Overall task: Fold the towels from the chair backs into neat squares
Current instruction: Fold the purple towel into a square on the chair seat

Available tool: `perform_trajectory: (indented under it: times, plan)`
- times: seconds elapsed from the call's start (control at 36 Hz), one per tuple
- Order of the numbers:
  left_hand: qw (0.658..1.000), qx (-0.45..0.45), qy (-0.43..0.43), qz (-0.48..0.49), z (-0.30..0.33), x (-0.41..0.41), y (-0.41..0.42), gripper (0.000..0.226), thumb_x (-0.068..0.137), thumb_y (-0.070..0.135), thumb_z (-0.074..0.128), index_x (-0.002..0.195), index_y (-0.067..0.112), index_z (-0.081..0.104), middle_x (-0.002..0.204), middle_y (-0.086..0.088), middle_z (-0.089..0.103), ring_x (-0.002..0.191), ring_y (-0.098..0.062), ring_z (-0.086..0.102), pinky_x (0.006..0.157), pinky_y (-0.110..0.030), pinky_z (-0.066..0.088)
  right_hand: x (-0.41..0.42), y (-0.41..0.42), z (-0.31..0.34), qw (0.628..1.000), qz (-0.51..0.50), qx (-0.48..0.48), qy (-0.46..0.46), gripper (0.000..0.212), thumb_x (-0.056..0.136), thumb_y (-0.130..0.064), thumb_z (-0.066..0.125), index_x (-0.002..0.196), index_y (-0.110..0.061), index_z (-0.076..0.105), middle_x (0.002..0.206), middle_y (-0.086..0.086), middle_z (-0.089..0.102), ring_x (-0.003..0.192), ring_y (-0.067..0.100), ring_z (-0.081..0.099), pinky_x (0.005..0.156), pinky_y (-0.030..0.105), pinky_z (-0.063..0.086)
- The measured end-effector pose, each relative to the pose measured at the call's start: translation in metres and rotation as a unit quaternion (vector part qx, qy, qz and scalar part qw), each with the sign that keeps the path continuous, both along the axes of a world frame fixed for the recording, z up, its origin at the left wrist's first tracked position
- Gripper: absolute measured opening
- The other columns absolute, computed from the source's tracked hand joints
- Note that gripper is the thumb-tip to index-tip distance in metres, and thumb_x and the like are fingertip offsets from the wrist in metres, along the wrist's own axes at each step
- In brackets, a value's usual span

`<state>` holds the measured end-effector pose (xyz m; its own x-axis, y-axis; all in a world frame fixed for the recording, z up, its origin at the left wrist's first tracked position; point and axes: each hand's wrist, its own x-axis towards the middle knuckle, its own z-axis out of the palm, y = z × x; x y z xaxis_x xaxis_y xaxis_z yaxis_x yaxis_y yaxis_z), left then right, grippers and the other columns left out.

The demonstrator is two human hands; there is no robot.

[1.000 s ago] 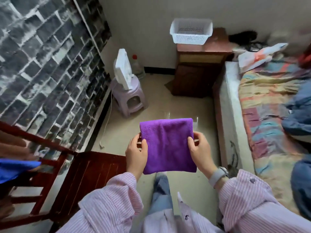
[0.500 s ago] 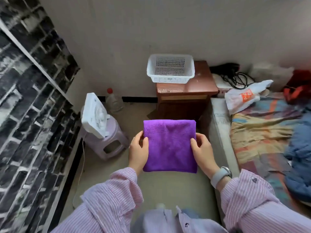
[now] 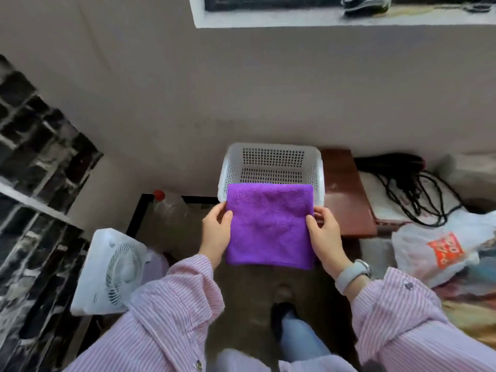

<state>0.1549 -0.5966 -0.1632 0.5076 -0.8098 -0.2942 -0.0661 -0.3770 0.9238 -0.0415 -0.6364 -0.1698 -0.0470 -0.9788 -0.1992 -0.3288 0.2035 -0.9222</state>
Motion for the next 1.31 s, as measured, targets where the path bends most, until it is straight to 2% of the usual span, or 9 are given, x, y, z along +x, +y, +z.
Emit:
perform_trajectory:
  times: [0.14, 0.28, 0.44, 0.56, 0.78, 0.97, 1.14, 1.22, 1.31]
  plan:
    - [0.998, 0.039, -0.048, 0.001, -0.018, 0.012, -0.108, 0.035, 0.093, 0.007, 0.044, 0.127, 0.003, 0.051, 0.124, -0.012, 0.059, 0.113, -0.024, 0.055, 0.103, -0.038, 0.040, 0.020, -0.100, -0.016, 1.000, -0.009, 0.019, -0.002, 0.019, 0.091, -0.011, 0.049, 0.110, -0.012, 0.054, 0.101, 0.001, 0.055, 0.094, 0.016, 0.054, 0.086, 0.031, 0.045]
    - [0.992, 0.091, -0.087, -0.001, -0.055, 0.029, -0.180, 0.035, 0.096, 0.012, 0.040, 0.128, 0.008, 0.051, 0.120, -0.008, 0.059, 0.108, -0.023, 0.054, 0.093, -0.029, 0.042, 0.042, -0.166, -0.051, 0.998, 0.001, 0.061, -0.030, 0.018, 0.094, -0.010, 0.046, 0.111, -0.013, 0.050, 0.097, -0.005, 0.053, 0.085, 0.006, 0.054, 0.067, 0.011, 0.044]
    - [0.977, 0.179, -0.118, -0.006, -0.103, 0.031, -0.226, 0.037, 0.097, 0.008, 0.032, 0.130, 0.010, 0.049, 0.125, -0.014, 0.056, 0.111, -0.030, 0.052, 0.088, -0.027, 0.038, 0.060, -0.209, -0.100, 0.991, -0.029, 0.130, -0.013, 0.019, 0.093, -0.009, 0.044, 0.112, -0.012, 0.050, 0.103, 0.005, 0.058, 0.092, 0.020, 0.058, 0.085, 0.040, 0.051]
    - [0.957, 0.228, -0.178, -0.038, -0.122, 0.026, -0.235, 0.042, 0.092, 0.002, 0.034, 0.132, 0.008, 0.044, 0.121, -0.018, 0.052, 0.110, -0.032, 0.050, 0.095, -0.041, 0.042, 0.067, -0.215, -0.124, 0.983, -0.041, 0.182, 0.004, 0.028, 0.093, -0.007, 0.043, 0.121, -0.005, 0.049, 0.112, 0.012, 0.057, 0.101, 0.023, 0.055, 0.094, 0.041, 0.047]
    - [0.899, 0.236, -0.333, -0.160, -0.125, 0.022, -0.228, 0.062, 0.089, 0.003, 0.042, 0.144, 0.003, 0.014, 0.150, -0.014, 0.023, 0.138, -0.027, 0.022, 0.112, -0.034, 0.022, 0.076, -0.215, -0.139, 0.977, -0.034, 0.208, -0.005, 0.027, 0.095, -0.004, 0.040, 0.120, -0.007, 0.050, 0.106, 0.007, 0.056, 0.097, 0.022, 0.056, 0.088, 0.036, 0.048]
    - [0.782, 0.176, -0.447, -0.397, -0.131, 0.031, -0.232, 0.071, 0.092, 0.030, 0.046, 0.146, 0.008, 0.005, 0.155, -0.015, -0.001, 0.143, -0.031, -0.004, 0.114, -0.040, -0.002, 0.075, -0.223, -0.143, 0.975, -0.003, 0.220, 0.021, 0.028, 0.093, -0.001, 0.042, 0.118, -0.004, 0.054, 0.104, 0.005, 0.057, 0.096, 0.018, 0.053, 0.086, 0.030, 0.044]
    - [0.726, 0.229, -0.440, -0.475, -0.144, 0.041, -0.237, 0.098, 0.082, 0.048, 0.059, 0.146, 0.013, -0.007, 0.154, -0.016, -0.010, 0.142, -0.034, -0.011, 0.115, -0.043, -0.002, 0.069, -0.222, -0.144, 0.963, 0.017, 0.145, 0.227, 0.049, 0.089, -0.015, 0.053, 0.135, -0.010, 0.037, 0.135, 0.015, 0.041, 0.123, 0.030, 0.043, 0.103, 0.040, 0.037]
    - [0.707, 0.216, -0.466, -0.487, -0.143, 0.042, -0.236, 0.110, 0.075, 0.054, 0.064, 0.145, 0.014, -0.010, 0.154, -0.015, -0.013, 0.141, -0.035, -0.013, 0.113, -0.045, -0.006, 0.066, -0.214, -0.141, 0.907, 0.175, -0.054, 0.380, 0.059, 0.082, -0.021, 0.060, 0.136, -0.013, 0.037, 0.138, 0.017, 0.041, 0.125, 0.034, 0.041, 0.103, 0.048, 0.039]
    - [0.659, 0.219, -0.504, -0.514, -0.142, 0.048, -0.236, 0.119, 0.068, 0.058, 0.068, 0.145, 0.016, -0.014, 0.153, -0.016, -0.015, 0.141, -0.035, -0.014, 0.112, -0.046, -0.011, 0.060, -0.211, -0.149, 0.798, 0.368, -0.107, 0.466, 0.079, 0.076, -0.045, 0.065, 0.142, -0.023, 0.027, 0.148, 0.018, 0.030, 0.136, 0.038, 0.028, 0.108, 0.056, 0.021]
